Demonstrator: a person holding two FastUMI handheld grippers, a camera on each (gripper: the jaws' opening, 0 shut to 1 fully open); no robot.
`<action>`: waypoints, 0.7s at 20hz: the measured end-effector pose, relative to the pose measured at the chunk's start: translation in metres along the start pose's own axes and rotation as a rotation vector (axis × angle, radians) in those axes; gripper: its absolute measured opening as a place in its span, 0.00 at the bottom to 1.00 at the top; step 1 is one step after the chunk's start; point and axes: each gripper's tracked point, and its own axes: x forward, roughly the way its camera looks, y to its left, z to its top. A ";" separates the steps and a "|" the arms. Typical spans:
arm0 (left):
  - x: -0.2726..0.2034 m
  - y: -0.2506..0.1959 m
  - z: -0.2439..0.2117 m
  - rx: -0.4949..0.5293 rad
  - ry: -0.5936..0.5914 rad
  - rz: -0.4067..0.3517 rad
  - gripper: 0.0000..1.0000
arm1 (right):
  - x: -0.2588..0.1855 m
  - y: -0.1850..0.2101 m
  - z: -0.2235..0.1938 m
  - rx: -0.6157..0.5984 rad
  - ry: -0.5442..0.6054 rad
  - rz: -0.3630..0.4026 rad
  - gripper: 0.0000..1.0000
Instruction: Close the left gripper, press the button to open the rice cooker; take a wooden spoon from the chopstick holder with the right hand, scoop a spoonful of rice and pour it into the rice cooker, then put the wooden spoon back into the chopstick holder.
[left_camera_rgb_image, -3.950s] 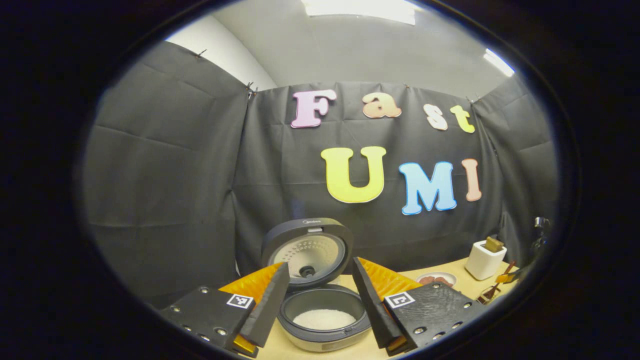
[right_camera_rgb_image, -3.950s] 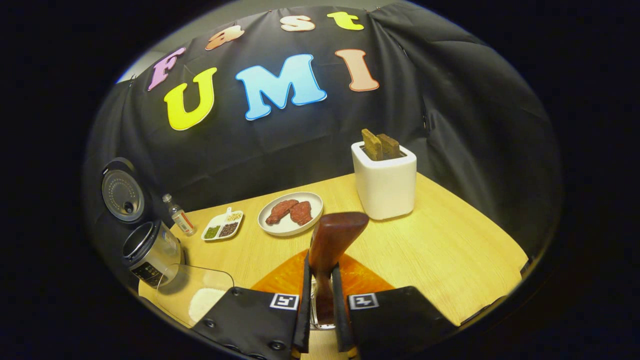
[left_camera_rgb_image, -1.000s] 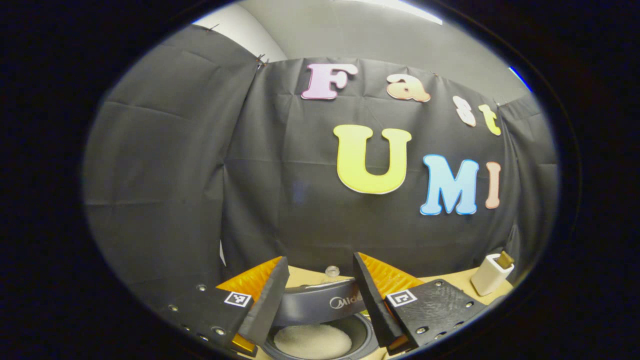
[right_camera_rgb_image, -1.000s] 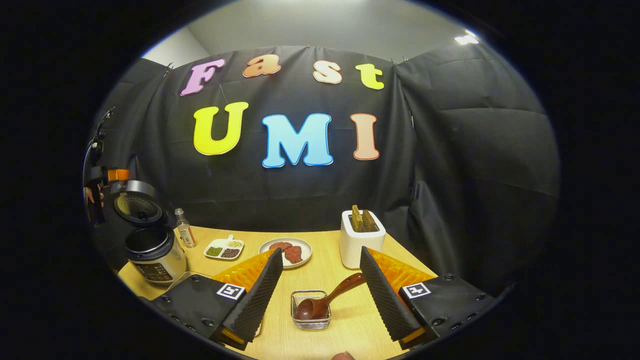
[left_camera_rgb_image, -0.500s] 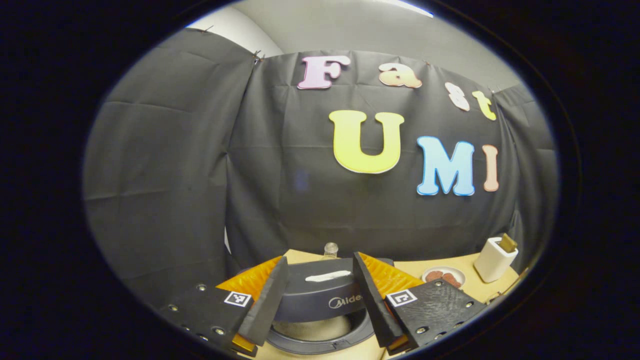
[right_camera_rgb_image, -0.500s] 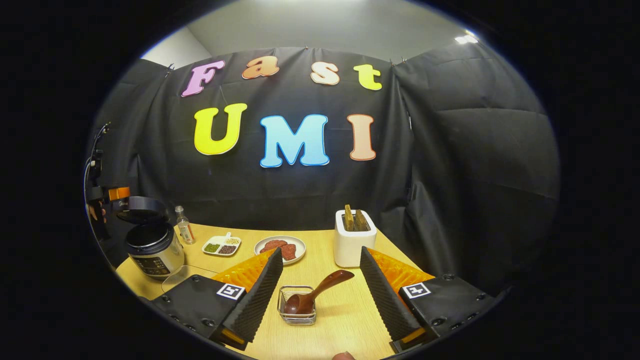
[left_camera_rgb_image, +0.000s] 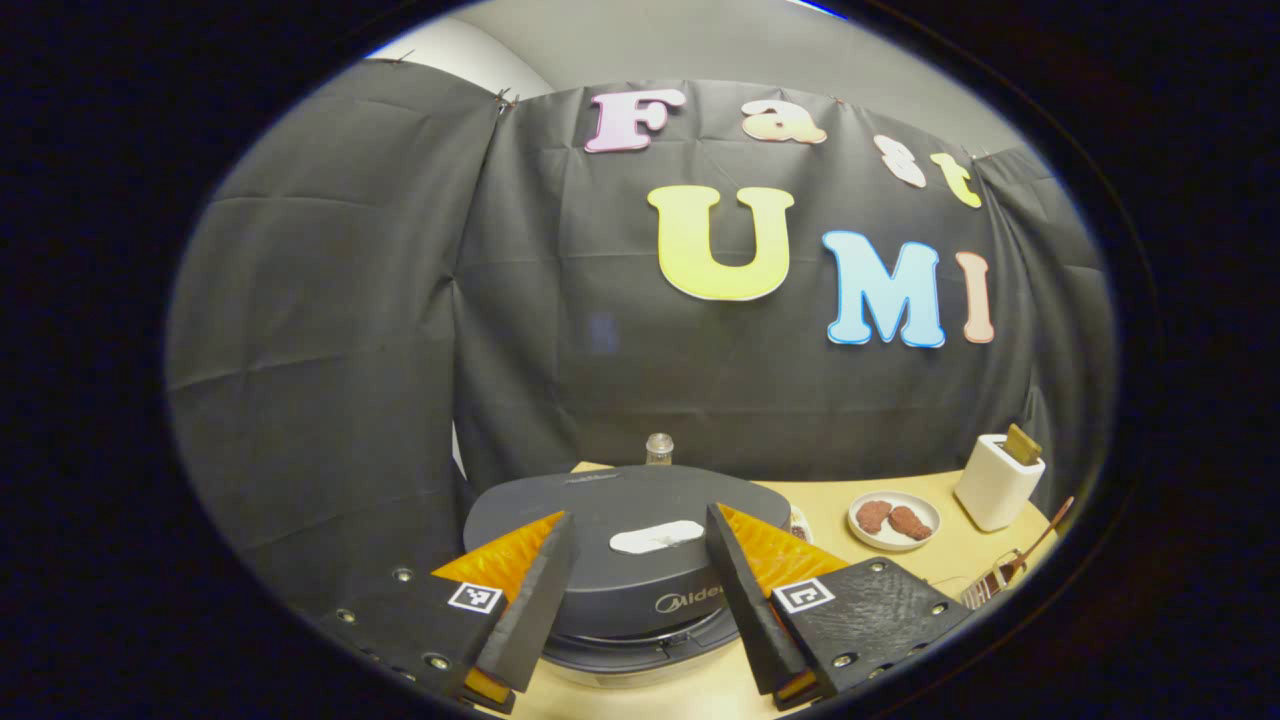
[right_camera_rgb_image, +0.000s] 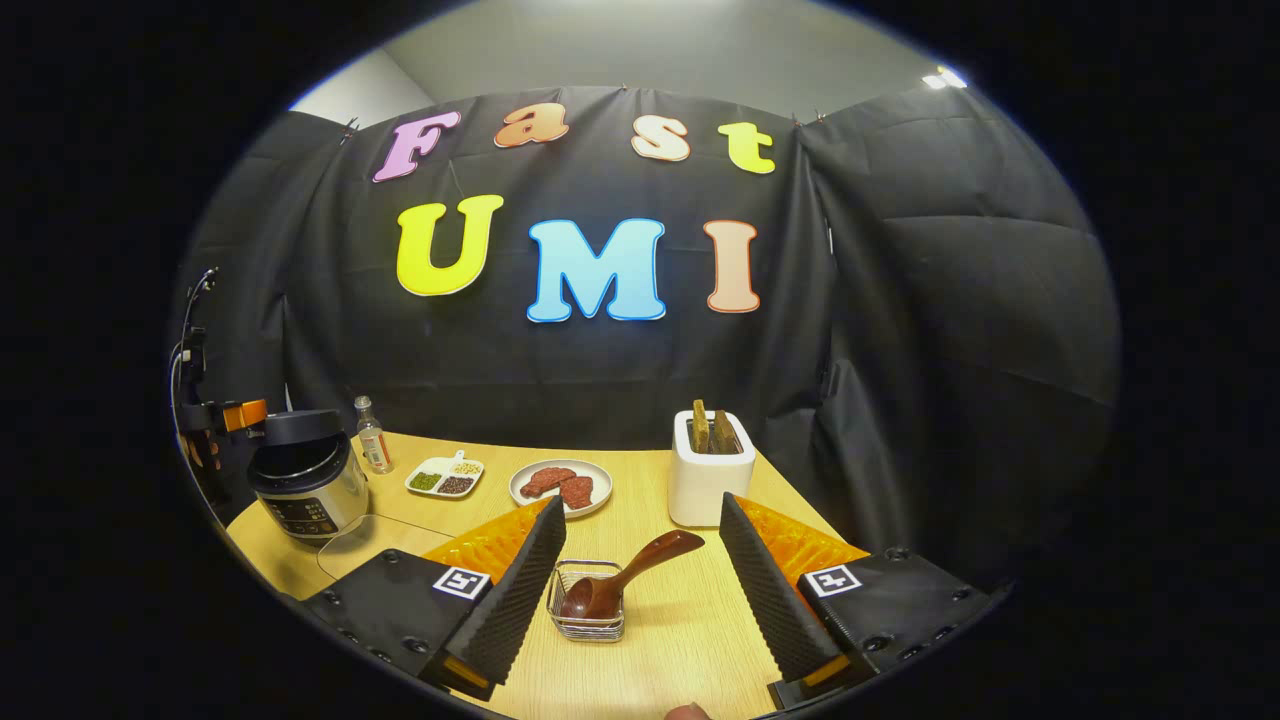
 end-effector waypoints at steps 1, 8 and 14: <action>-0.001 -0.001 -0.006 0.001 0.007 0.001 0.82 | 0.001 0.001 0.001 -0.002 0.001 0.005 0.98; -0.001 -0.005 -0.034 0.024 0.037 0.008 0.83 | 0.004 0.004 0.003 -0.003 -0.001 0.023 0.98; -0.003 -0.007 -0.055 0.053 0.062 0.008 0.85 | 0.003 -0.002 0.009 -0.019 -0.011 0.023 0.98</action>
